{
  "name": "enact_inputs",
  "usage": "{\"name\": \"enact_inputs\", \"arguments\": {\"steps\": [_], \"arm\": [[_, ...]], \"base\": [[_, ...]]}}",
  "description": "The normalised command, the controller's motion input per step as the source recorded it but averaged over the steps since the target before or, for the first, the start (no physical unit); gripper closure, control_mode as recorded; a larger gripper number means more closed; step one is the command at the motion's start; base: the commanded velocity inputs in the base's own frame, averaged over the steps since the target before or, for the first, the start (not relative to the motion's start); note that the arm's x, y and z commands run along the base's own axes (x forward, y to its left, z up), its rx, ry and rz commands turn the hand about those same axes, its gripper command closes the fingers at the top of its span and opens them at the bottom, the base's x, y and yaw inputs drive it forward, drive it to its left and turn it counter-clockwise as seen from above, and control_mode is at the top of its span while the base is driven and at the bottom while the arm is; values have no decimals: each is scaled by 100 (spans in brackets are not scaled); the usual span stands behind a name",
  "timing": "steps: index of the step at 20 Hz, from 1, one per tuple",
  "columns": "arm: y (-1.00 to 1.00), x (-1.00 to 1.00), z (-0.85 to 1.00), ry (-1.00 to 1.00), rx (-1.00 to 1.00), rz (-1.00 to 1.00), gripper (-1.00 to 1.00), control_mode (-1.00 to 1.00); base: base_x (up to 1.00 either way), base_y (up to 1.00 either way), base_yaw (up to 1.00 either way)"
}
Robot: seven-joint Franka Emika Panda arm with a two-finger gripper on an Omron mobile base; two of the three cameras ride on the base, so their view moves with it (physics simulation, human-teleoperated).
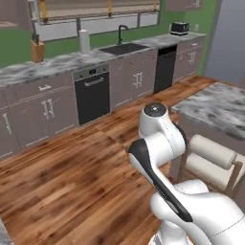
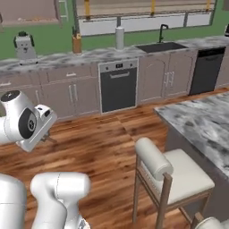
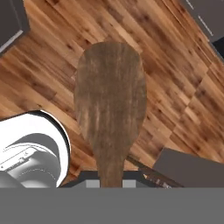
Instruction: Organize the utensils by type. Pick up the wooden spoons from the counter and place them in the open cabinet. Then pick up the metallic utensils from the counter and place them in the open drawer.
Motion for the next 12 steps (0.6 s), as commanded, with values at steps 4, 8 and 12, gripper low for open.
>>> {"name": "enact_inputs", "arguments": {"steps": [4, 8, 12], "arm": [[0, 0, 0, 0, 0, 0, 100, 100], [0, 0, 0, 0, 0, 0, 100, 100], [0, 0, 0, 0, 0, 0, 100, 100]], "base": [[40, -21, -62], [42, -16, -62], [33, -1, -42]]}}
